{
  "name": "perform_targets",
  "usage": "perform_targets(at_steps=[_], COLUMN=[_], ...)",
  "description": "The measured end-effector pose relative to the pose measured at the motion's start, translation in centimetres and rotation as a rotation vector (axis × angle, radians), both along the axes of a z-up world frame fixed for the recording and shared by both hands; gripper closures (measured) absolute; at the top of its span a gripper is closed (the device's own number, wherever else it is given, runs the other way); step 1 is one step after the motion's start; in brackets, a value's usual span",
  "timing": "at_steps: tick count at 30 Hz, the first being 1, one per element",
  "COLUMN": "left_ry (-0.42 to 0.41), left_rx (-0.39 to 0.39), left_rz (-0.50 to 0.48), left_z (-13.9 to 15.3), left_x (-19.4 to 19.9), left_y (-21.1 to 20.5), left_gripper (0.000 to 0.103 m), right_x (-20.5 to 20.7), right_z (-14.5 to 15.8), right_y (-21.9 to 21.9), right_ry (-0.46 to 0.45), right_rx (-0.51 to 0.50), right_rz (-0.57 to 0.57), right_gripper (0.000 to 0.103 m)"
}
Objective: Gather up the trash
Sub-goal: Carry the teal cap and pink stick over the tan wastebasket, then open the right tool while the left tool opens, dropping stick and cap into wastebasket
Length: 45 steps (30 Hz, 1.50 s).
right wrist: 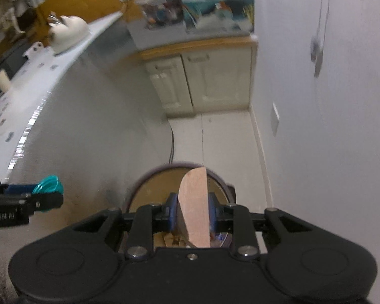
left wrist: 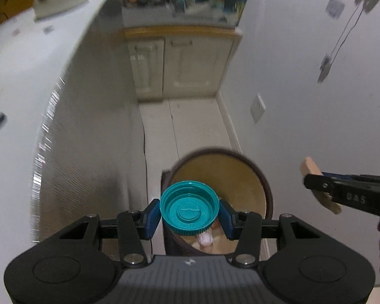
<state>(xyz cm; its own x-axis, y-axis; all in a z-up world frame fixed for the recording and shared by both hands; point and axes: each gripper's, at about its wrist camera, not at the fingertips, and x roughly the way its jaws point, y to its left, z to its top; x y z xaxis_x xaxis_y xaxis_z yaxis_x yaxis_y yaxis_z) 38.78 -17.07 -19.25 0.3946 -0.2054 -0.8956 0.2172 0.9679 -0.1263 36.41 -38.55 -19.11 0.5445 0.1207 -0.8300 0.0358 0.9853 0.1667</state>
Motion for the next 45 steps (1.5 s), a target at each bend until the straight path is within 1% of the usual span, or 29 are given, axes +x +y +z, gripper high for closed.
perform_targets(at_steps=[4,6,10,13,16,17,19,20,25,30,32,33,34,37,41,44,45], left_ry=[0.068,0.091,0.107,0.112,0.122,0.126,0.136,0.143,0.168,0.166,0.191,0.198,0.202,0.231,0.262,0.272,0.271], left_rx=[0.022,0.026,0.021,0.009,0.002,-0.001,-0.005,-0.006,-0.009,0.014,0.029,0.036,0.041,0.058,0.066,0.073,0.076], left_rz=[-0.016,-0.022,-0.030,-0.034,-0.049,-0.054,-0.062,-0.066,-0.102,-0.148,-0.151,-0.155,-0.167,-0.187,-0.168,-0.152,-0.147], left_z=[-3.1,-4.4,-6.1,-6.9,-7.8,-8.1,-8.9,-9.2,-10.8,-12.4,-13.2,-13.5,-13.7,-14.3,-14.9,-14.5,-14.3], left_x=[1.2,1.9,3.2,4.1,4.5,4.6,5.1,5.1,5.9,7.0,7.3,7.3,7.1,6.5,5.5,4.8,4.6], left_y=[-0.3,-0.3,-0.2,-0.7,-1.5,-1.8,-2.3,-2.5,-3.7,-5.1,-5.4,-5.5,-5.5,-5.6,-5.2,-4.6,-4.5], left_gripper=[0.053,0.053,0.053,0.053,0.053,0.053,0.053,0.053,0.053,0.052,0.035,0.024,0.021,0.019,0.017,0.014,0.011], right_x=[2.2,3.2,4.7,5.3,5.5,5.6,5.7,5.6,5.3,4.8,4.6,4.5,4.4,4.2,3.9,3.5,3.4], right_z=[-4.3,-6.6,-10.3,-12.4,-13.9,-14.3,-14.7,-15.0,-15.6,-15.6,-15.5,-15.5,-15.4,-15.2,-15.0,-14.6,-14.4], right_y=[0.0,0.5,1.8,2.7,3.1,3.2,3.0,2.8,1.5,0.2,-0.2,-0.4,-0.6,-1.1,-1.6,-1.9,-1.9], right_ry=[0.097,0.146,0.219,0.252,0.273,0.278,0.287,0.293,0.314,0.315,0.312,0.311,0.310,0.305,0.302,0.299,0.298], right_rx=[0.072,0.093,0.134,0.158,0.155,0.151,0.147,0.147,0.135,0.129,0.127,0.127,0.128,0.126,0.124,0.125,0.124], right_rz=[0.008,0.018,0.051,0.067,0.065,0.064,0.052,0.045,0.018,-0.012,-0.021,-0.025,-0.029,-0.036,-0.046,-0.047,-0.045], right_gripper=[0.077,0.077,0.077,0.076,0.072,0.066,0.058,0.058,0.058,0.058,0.057,0.057,0.057,0.057,0.056,0.056,0.056])
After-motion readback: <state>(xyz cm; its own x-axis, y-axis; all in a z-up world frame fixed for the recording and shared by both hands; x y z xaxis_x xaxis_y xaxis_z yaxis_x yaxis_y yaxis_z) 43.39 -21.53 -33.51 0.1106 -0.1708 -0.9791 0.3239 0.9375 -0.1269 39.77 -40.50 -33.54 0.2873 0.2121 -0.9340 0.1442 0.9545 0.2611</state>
